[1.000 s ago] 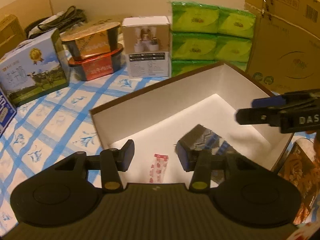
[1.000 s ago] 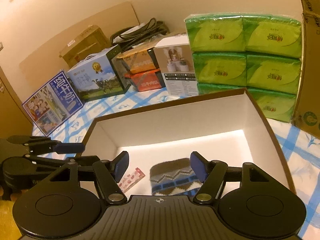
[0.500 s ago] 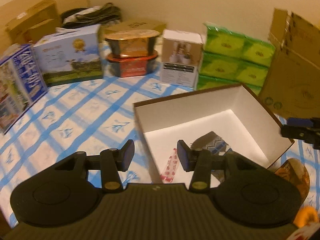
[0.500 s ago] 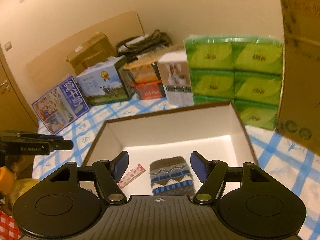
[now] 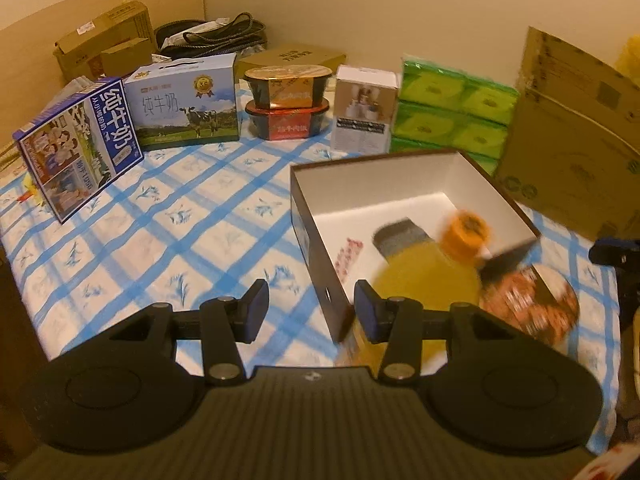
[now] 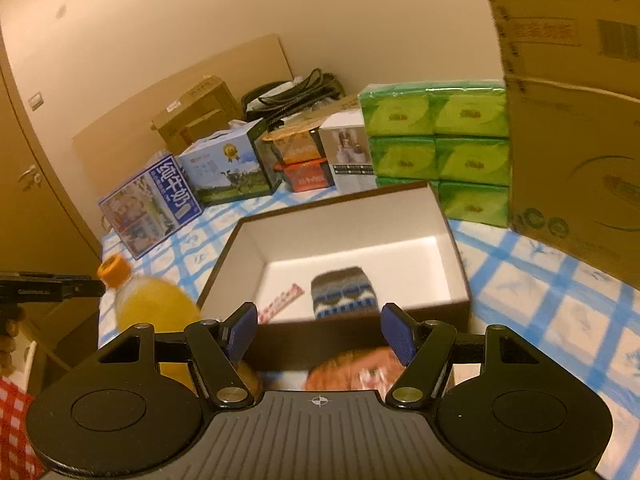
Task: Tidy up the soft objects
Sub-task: 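Withdraw both grippers from the box back toward the remaining items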
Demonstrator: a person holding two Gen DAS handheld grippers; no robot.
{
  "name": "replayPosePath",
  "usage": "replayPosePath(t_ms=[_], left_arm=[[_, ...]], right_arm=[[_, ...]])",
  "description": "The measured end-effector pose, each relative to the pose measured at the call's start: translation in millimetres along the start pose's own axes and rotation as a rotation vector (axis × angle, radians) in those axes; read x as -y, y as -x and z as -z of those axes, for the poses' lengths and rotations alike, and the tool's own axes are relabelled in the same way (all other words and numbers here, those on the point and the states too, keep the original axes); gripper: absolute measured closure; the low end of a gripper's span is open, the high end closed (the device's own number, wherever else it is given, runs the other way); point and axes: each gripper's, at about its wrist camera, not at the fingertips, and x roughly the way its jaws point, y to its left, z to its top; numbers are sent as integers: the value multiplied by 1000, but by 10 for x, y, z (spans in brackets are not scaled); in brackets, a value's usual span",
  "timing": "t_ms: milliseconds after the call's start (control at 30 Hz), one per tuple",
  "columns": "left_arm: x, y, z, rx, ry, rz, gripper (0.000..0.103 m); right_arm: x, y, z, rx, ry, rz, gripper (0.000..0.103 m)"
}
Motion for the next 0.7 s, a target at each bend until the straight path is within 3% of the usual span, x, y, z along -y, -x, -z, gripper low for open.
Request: replayPosePath(t_ms=[533,700], left_arm=[[696,952,977,-15,-4,32,57],[862,1159,1153,-8,-1,-1,56]], right_arm=[[-233,1165,788,13,14,51,35],[-306,1354,985,5,16,49,35]])
